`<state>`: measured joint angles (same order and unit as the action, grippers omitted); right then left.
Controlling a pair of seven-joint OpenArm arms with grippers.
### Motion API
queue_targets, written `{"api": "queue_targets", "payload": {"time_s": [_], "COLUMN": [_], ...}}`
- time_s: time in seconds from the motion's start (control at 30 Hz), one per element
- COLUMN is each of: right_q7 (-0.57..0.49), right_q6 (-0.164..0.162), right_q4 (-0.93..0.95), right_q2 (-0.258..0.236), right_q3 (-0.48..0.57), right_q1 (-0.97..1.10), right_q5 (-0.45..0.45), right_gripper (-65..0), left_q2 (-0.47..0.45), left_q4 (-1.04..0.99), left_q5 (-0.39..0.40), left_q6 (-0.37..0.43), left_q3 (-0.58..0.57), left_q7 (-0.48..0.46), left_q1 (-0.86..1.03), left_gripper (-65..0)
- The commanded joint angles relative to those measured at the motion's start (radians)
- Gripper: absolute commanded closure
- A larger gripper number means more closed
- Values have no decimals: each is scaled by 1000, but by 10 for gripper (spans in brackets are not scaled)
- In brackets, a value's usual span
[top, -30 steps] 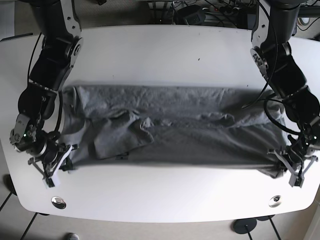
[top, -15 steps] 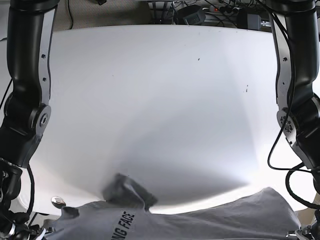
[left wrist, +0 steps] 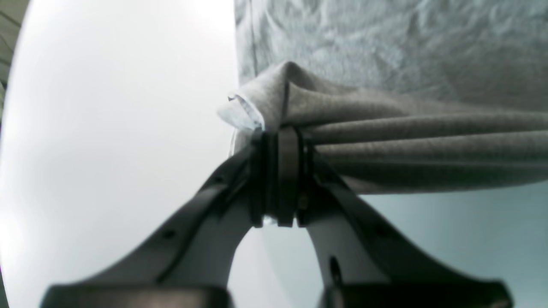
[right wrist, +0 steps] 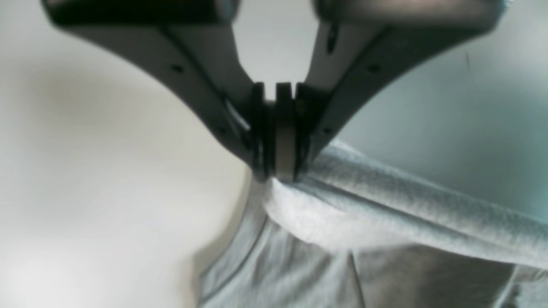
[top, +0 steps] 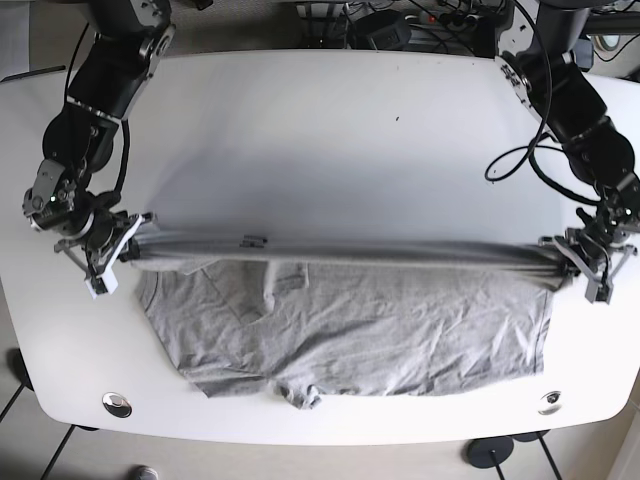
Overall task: Fold the T-shirt properly
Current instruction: 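Lift the hem with both grippers and fold it over toward the collar, then release the folded edge with both grippers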
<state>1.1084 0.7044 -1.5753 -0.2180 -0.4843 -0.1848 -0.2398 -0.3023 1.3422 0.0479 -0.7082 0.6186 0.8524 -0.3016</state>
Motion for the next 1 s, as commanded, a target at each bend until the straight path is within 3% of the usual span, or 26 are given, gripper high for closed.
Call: {"api": "queue_targets", "payload": {"time_s": [0.03, 0.3, 0.67, 0.77, 0.9, 0.97, 1.0], "right_q7": [-17, 32, 32, 32, 32, 32, 32], "right_q6": [-6, -6, -6, -6, -6, -6, -6], "right_q4": [-75, -256, -311, -342, -345, -348, -348], "right_q2": [1, 33, 35, 35, 35, 35, 35], "right_q3": [-27, -58, -90, -95, -96, -98, -98], "right_q1": [72, 311, 522, 572, 606, 612, 614], "right_q5": [3, 1, 3, 3, 3, 3, 3], "right_gripper": [-17, -17, -19, -19, -21, -22, -36], "left_q2": [-24, 10, 61, 101, 110, 110, 110], "left_q4": [82, 240, 434, 484, 497, 494, 492], "left_q5": [5, 4, 5, 5, 5, 4, 2], "left_q6": [10, 10, 10, 10, 10, 10, 10], "left_q3": [27, 88, 91, 165, 179, 180, 180], "left_q7": [-25, -23, -22, -22, -22, -22, -22], "left_q1": [58, 275, 534, 598, 649, 652, 652], "left_gripper": [-11, -11, -15, -15, -15, -40, -83]}}
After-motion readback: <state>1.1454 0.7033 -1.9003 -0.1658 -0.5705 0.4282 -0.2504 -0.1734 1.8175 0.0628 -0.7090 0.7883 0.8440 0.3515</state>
